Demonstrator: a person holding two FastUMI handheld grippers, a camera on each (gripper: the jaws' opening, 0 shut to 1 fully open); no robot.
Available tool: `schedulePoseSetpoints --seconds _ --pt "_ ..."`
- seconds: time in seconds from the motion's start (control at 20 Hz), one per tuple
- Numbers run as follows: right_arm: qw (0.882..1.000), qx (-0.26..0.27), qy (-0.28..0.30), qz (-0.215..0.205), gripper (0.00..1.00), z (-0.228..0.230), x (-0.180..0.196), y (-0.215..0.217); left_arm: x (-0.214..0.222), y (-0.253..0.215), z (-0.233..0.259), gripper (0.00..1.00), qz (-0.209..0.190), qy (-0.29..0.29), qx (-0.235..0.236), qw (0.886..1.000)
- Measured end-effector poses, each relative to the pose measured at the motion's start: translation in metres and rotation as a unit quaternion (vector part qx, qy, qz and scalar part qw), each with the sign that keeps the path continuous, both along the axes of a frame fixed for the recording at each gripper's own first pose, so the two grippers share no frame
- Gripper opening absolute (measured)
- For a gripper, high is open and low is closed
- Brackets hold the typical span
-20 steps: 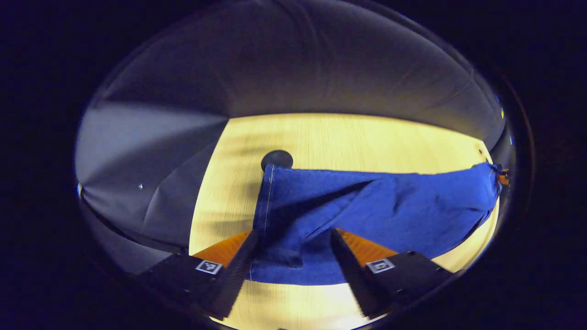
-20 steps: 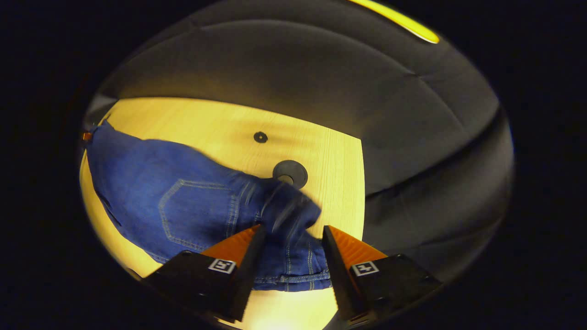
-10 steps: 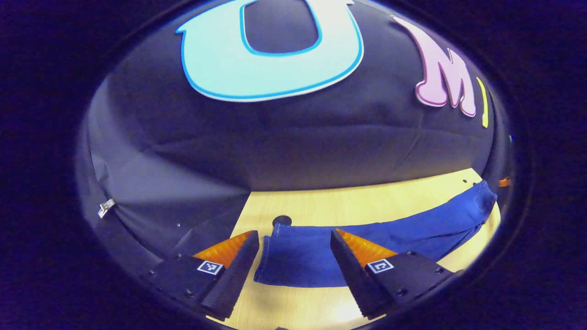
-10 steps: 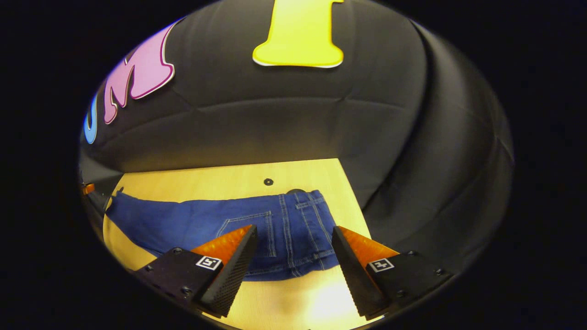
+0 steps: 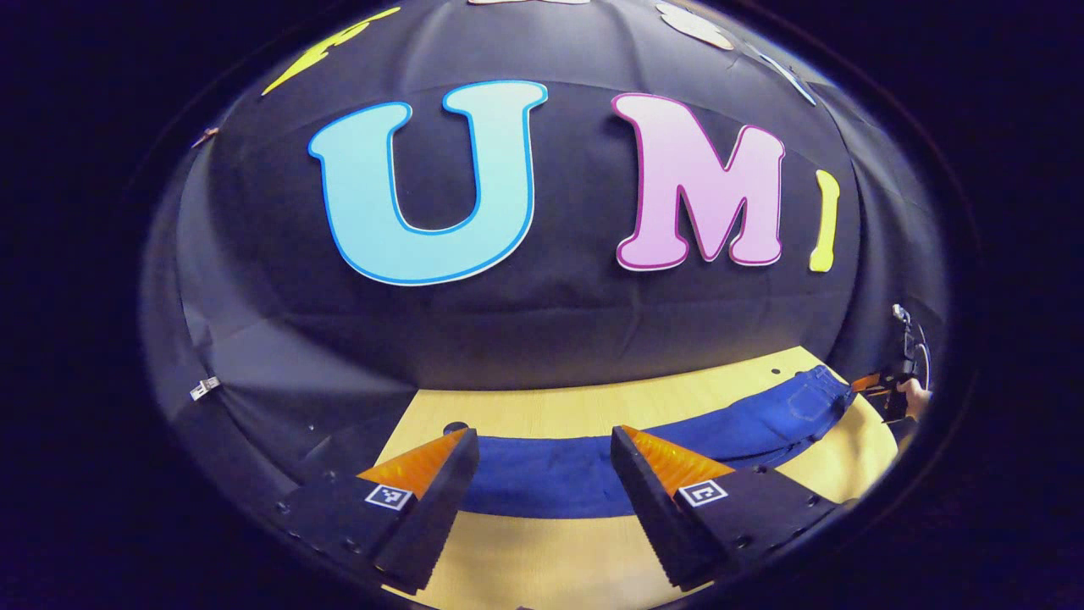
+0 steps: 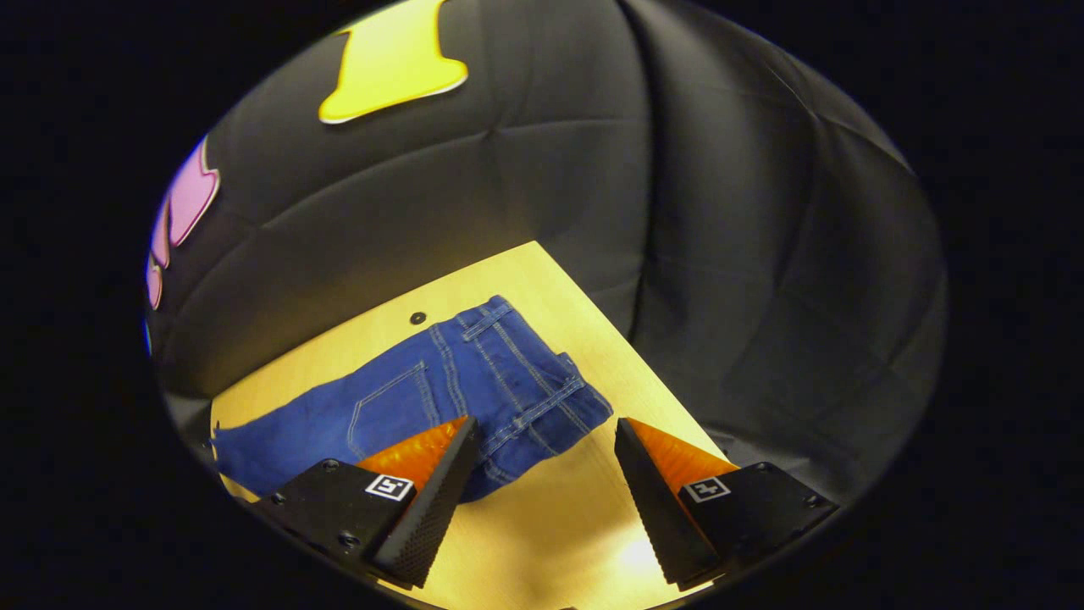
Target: Grasp the waist and the cuffs of the jeans and fold them to make the two legs overlap; first hold the waist and fold one-third of the jeans toward the cuffs, then hold the cuffs and fold the remaining one-third in the same direction to finish folding.
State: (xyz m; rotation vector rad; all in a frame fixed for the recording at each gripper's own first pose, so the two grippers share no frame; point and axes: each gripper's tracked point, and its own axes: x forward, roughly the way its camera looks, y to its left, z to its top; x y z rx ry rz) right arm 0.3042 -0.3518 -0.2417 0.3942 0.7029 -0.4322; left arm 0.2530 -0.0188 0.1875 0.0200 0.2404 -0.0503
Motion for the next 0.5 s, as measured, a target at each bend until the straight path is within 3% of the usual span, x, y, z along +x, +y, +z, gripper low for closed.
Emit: schedulePoseSetpoints --seconds 0.05,0.1,0.25,0.4,0.45,0.5 --pt "1.0 0.008 0.001 -0.013 0.94 -0.006 0.004 -0.007 -0.005 -0.013 0.001 0.98 -0.007 0.0 -0.02 1.0" --pt "1.0 0.018 -0.001 -0.025 0.99 -0.011 0.009 -0.013 -0.008 -0.021 0.0 0.98 -0.011 0.004 -0.033 0.999" --pt "0.997 0.054 0.01 -0.052 0.99 -0.035 0.021 -0.017 -0.007 -0.022 -0.007 0.98 -0.023 0.022 -0.011 0.999" --pt "0.997 0.044 -0.013 -0.066 0.92 -0.033 0.031 -0.017 -0.006 -0.03 -0.005 0.98 -0.034 0.021 -0.013 0.999" --pt "0.997 0.031 -0.014 -0.063 0.99 -0.034 0.034 -0.018 -0.005 -0.03 -0.004 0.98 -0.038 0.017 -0.021 0.999" --pt "0.998 0.023 -0.009 -0.058 0.97 -0.035 0.033 -0.015 -0.004 -0.031 -0.001 0.98 -0.04 0.013 -0.027 0.999"
